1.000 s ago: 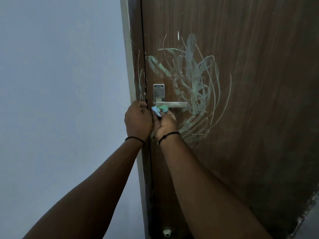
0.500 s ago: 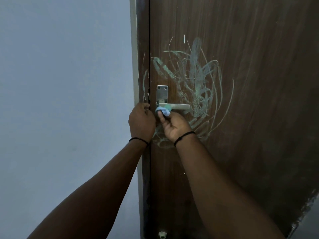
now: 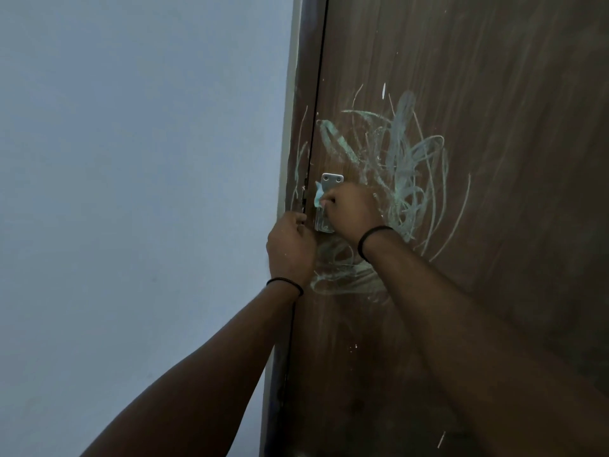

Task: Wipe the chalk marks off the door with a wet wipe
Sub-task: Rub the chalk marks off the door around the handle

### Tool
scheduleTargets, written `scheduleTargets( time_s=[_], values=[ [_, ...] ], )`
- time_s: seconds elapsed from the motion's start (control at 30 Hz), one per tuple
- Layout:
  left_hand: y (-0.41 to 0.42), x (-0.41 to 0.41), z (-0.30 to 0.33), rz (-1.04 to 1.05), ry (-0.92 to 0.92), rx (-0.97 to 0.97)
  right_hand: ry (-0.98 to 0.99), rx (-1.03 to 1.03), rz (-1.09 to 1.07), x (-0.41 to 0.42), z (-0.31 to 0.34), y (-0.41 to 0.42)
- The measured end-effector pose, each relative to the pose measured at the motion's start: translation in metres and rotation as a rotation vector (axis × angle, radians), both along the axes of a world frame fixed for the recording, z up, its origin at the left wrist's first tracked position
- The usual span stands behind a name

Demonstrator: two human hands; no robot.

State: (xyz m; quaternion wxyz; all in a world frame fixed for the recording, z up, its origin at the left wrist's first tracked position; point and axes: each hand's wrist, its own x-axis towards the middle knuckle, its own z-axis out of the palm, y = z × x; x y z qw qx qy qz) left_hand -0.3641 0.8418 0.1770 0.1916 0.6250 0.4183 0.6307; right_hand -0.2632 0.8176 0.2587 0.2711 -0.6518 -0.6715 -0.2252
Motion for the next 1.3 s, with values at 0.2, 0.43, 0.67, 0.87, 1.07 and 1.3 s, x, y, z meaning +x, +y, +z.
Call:
scheduleTargets(
  time_s=[0.2,0.43,0.67,0.87,1.07,1.3],
  values=[
    [0.001,0.001,-0.004,-0.02,-0.002,0.059,0.259,0.05,-0.048,0.009,0.01,0.014],
    [0.011,0.006,0.014,-0.027,0.108,0.203,0.285,-0.106,0.155,0.012,0.016,0.009],
    [0.019,0.009,0.028,-0.119,0.02,0.041,0.593,-0.071,0.385,0.016,0.013,-0.002],
    [0.021,0.012,0.032,-0.035,-0.09,-0.083,0.64,0.112,0.332,0.029,-0.001,-0.004],
    [0.02,0.024,0.03,0.031,-0.092,-0.052,0.549,0.146,0.215,0.05,-0.031,-0.005],
    [0.025,0.029,0.018,0.075,-0.009,0.044,0.534,0.219,0.208,0.049,-0.041,0.0]
  ],
)
